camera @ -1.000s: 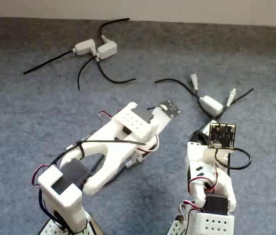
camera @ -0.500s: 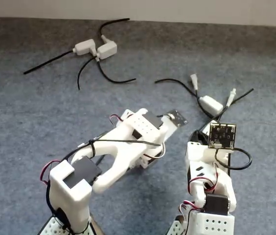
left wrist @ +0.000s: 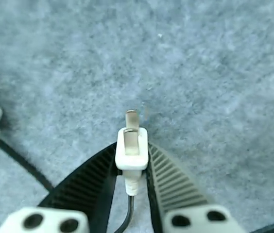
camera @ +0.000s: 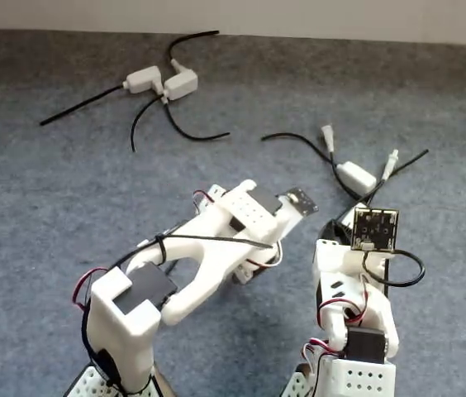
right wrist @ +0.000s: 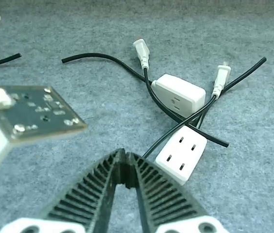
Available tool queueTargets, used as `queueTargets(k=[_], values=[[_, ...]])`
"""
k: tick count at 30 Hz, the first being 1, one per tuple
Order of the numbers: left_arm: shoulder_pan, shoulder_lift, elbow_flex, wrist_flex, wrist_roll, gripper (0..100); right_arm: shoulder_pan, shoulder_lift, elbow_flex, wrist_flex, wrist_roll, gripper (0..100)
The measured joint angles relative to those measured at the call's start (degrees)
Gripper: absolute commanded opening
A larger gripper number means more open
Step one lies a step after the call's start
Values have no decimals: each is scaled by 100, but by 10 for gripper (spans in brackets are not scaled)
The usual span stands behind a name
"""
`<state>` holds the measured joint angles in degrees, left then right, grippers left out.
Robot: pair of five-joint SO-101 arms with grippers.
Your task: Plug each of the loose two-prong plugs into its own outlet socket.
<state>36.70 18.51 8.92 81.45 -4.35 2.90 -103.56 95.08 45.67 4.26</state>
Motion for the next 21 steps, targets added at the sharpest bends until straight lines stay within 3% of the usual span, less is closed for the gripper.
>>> queueTargets(k=[8, 13, 21], values=[[26, -114, -695, 668, 0, 5, 0, 0, 0, 0, 0, 9], [26, -1081, -396, 686, 9, 5, 0, 0, 0, 0, 0, 9], [18, -2892, 1829, -1398, 18, 5, 0, 0, 0, 0, 0, 9]])
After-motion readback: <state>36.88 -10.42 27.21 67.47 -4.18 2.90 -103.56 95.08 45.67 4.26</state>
